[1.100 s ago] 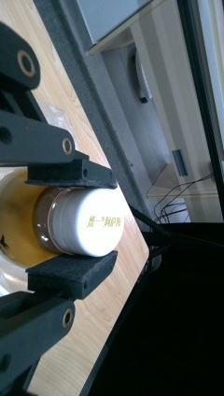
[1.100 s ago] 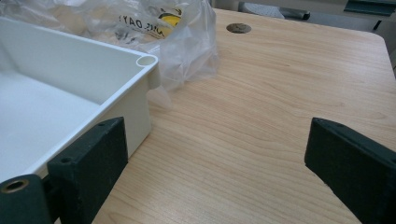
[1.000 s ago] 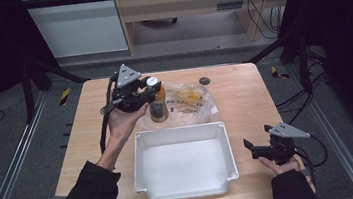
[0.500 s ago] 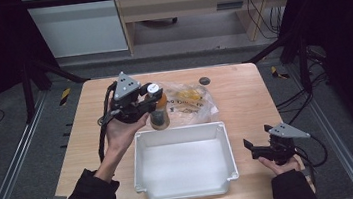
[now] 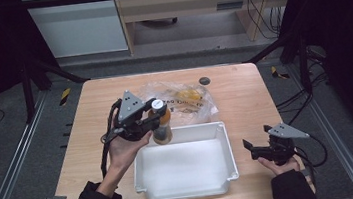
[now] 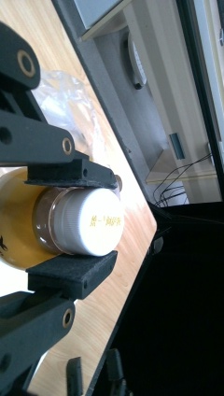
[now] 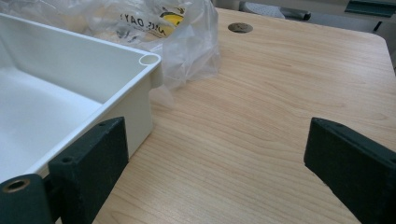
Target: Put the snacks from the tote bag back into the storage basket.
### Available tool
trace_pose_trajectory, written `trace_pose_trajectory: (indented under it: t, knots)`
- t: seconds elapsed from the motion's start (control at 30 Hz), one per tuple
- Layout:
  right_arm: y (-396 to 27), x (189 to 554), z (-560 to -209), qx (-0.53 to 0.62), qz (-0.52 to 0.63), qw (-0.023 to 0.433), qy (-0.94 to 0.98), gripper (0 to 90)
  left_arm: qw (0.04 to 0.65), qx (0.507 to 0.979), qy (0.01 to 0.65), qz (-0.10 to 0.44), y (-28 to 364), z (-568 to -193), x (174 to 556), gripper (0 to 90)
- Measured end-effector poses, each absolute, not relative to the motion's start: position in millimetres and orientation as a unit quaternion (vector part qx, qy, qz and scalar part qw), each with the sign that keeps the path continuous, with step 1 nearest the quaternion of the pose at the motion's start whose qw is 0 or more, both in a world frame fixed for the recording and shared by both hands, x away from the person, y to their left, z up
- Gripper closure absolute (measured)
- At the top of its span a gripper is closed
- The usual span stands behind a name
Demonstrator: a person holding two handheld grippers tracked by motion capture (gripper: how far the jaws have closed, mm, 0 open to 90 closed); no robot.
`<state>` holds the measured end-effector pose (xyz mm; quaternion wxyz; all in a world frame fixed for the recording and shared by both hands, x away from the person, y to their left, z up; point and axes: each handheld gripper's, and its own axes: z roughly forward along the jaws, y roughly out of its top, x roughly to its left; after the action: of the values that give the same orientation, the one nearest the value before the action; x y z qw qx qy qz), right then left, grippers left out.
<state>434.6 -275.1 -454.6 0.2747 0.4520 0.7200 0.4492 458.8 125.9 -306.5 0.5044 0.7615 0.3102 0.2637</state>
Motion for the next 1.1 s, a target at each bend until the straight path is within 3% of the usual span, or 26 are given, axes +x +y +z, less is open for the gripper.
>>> trace_pose_trajectory:
  t: [1.1]
  knots:
    - [-273.6,434.7,-455.7,0.448,0.445,0.276,0.725,6.7,0.476,0.791,0.324,0.208,115.2,-389.3,441.0,58.9]
